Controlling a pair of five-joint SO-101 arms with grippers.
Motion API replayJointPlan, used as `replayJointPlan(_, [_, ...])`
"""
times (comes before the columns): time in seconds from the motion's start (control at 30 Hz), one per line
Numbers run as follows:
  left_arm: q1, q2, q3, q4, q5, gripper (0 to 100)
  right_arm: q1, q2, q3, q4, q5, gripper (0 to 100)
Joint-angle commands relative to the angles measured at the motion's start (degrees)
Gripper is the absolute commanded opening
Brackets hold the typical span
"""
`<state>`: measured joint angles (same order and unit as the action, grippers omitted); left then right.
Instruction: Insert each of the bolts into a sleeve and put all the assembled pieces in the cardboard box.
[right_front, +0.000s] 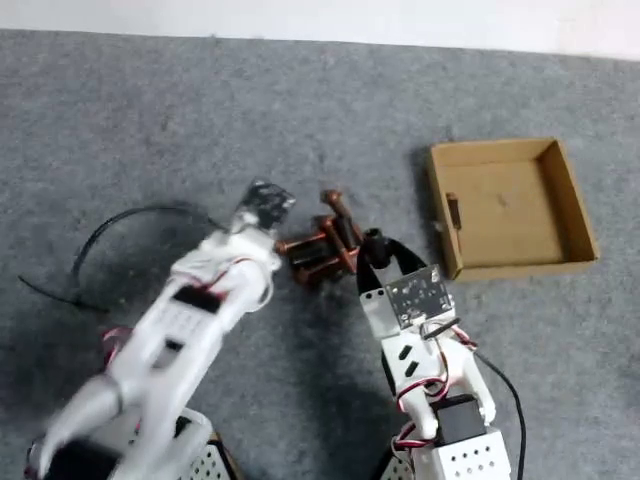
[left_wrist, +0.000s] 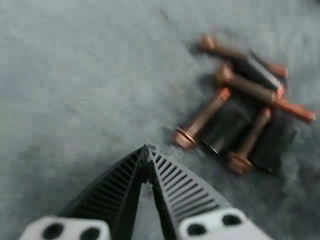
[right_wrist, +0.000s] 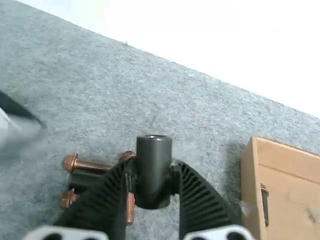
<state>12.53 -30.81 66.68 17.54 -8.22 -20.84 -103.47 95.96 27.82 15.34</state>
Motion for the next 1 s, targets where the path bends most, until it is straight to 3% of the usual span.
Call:
replayJointPlan(0.0, [3.1, 8.0, -6.6, -1.1, -0.5, 8, 0.6, -1.0, 6.7, 0.0, 0.1, 0.5])
replayJointPlan(0.13, [3.3, 8.0, -6.5, -1.1, 1.2, 21, 0.6, -1.0, 6.7, 0.0, 0.1, 0.5])
replayJointPlan(0.37, [4.0, 8.0, -7.6, -1.1, 24.2, 22, 0.6, -1.0, 6.7, 0.0, 0.1, 0.5])
replayJointPlan(0.77, [5.1, 8.1, -8.4, -3.6, 25.9, 22, 0.6, -0.7, 6.7, 0.0, 0.1, 0.5])
replayJointPlan(0.97, [5.7, 12.5, -20.2, 0.4, 35.9, 22, 0.6, -0.7, 6.7, 0.0, 0.1, 0.5])
